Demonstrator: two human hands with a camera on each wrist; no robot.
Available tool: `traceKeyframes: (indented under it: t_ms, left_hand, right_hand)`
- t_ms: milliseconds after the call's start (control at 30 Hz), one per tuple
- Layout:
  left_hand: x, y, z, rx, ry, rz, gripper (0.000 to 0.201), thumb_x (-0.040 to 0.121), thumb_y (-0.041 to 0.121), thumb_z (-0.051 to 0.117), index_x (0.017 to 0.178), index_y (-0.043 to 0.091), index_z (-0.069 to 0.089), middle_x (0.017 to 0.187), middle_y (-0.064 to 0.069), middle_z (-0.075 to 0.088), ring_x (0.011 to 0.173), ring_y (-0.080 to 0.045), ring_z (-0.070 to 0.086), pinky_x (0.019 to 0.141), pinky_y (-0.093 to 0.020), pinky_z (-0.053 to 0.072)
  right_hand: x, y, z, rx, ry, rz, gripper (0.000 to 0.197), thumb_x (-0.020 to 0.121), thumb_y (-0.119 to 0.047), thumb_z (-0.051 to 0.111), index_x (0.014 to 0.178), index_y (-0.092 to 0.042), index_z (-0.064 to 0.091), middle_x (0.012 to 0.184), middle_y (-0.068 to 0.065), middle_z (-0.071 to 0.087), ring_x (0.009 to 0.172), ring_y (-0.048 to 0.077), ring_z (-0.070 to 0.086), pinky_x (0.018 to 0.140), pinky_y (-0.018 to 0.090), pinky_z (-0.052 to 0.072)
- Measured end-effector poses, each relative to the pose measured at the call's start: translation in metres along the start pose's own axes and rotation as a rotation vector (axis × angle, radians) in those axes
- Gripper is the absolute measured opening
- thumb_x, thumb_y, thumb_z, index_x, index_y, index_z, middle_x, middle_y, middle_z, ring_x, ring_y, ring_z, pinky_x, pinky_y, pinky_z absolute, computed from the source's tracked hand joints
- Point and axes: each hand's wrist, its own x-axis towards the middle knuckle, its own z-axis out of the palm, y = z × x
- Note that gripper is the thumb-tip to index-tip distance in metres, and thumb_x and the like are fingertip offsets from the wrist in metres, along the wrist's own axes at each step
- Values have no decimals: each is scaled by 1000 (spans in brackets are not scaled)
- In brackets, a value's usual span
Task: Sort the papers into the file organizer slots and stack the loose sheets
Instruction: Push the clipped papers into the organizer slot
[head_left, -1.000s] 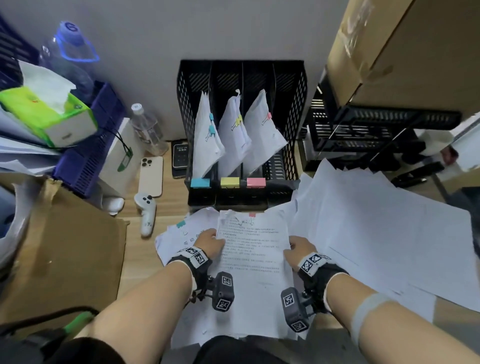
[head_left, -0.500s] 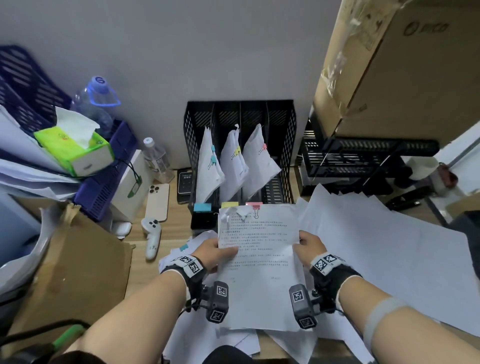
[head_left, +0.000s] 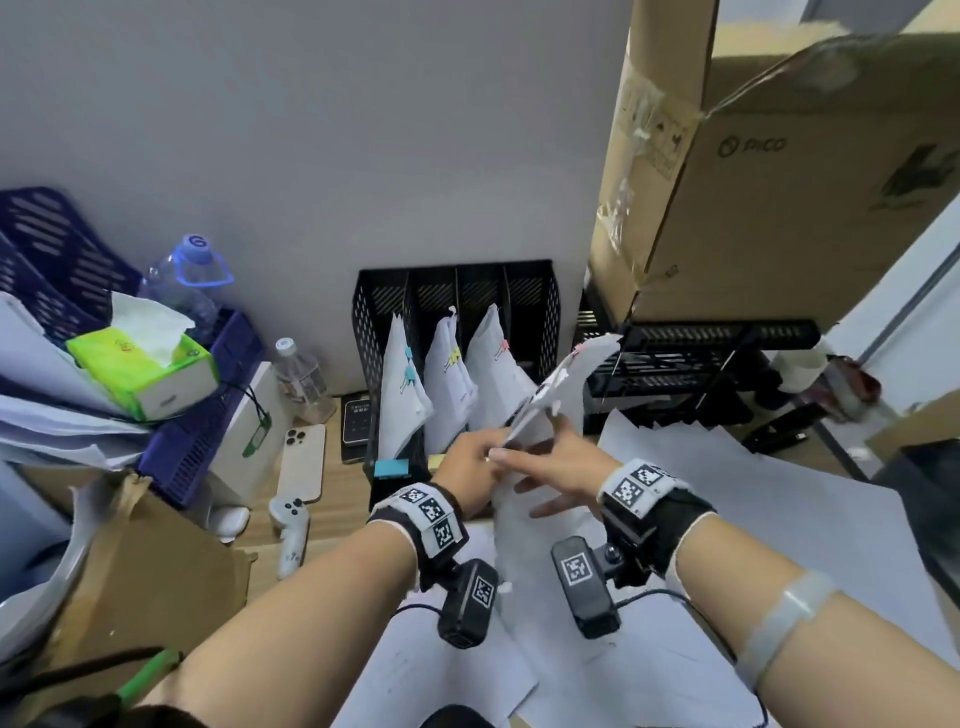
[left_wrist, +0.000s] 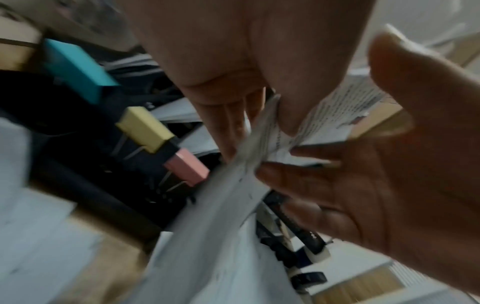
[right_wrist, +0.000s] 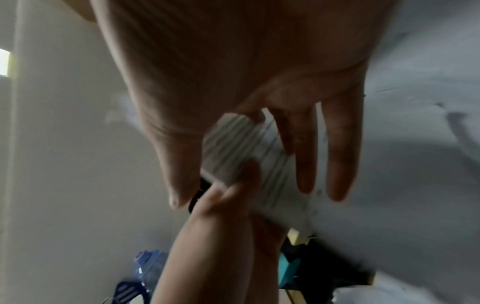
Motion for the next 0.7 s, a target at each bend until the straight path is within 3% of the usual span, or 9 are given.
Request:
traceKeyframes:
  t_ms: [67,100,233,333,400,433,500,567,700]
  left_hand:
    - [6,19,7,-5,-107,88,37,92,3,61,126,18,68,114,1,73,102,-10,67,91,-26,54]
    - [9,26,6,-72,-131,73,42,92,8,66,133,18,63,124,5,69,112,-8,65,99,-26,51]
    - [30,40,-2,-252,-158,-83,46,99,36,57,143,22,52,119,4,66,98,-6,66,93,-23,53]
    - [61,35,-5,118,9,-77,61,99,37,53,154,38,27,96,-10,65,76,-18,64,81,-33,53]
    - [81,30,-5,418,-21,-39,73,97,34,54,155,45,11,107,-20,64,72,-23,63,77,-34,54]
    - [89,29,-5,524,-53,-47,75,97,35,53,155,46,8,120,-21,59,80,-27,65,81,-36,55]
    - [102,28,-4,755,-114,-99,65,99,38,47,155,41,15,142,-18,44,105,-35,64,88,-41,52]
    - [108,27,-5,909,-104,-194,52,102,40,40,152,29,31,148,-17,38,123,-41,54,96,-47,47]
    - [110,16,-23,818,120,-344,62,99,49,42,147,10,33,139,-19,52,121,-37,58,90,-42,49]
  right_hand:
    - [6,-8,0,13,174,-18,48,81,-41,74,117,-12,61,110,9,67,93,20,69,69,43,63]
    - [8,-10,-3,43,276,-1,42,85,-37,68,115,-8,64,108,12,68,92,23,70,71,44,63]
    - [4,-17,-36,-80,449,57,33,97,-20,52,123,-1,54,123,19,62,114,37,59,91,37,50]
    - [1,-21,-56,-61,472,34,29,97,-10,46,122,3,53,126,23,59,120,38,52,99,37,43]
    - [4,-18,-67,-66,511,-19,26,94,-13,49,118,-4,55,122,20,63,112,38,59,99,45,49]
    - [4,-18,-71,-49,503,-22,25,92,-15,51,116,-9,55,119,15,65,107,36,62,97,48,51]
    - [1,-18,-75,-45,435,-19,27,91,-17,54,118,-14,56,112,6,68,103,31,66,95,48,53]
    - [-2,-24,-80,-65,386,-41,23,92,-19,55,115,-19,56,101,-3,68,99,27,68,93,46,55]
    - [3,-38,-81,-103,290,-52,31,89,-27,59,118,-21,58,101,-6,69,94,27,70,91,48,56]
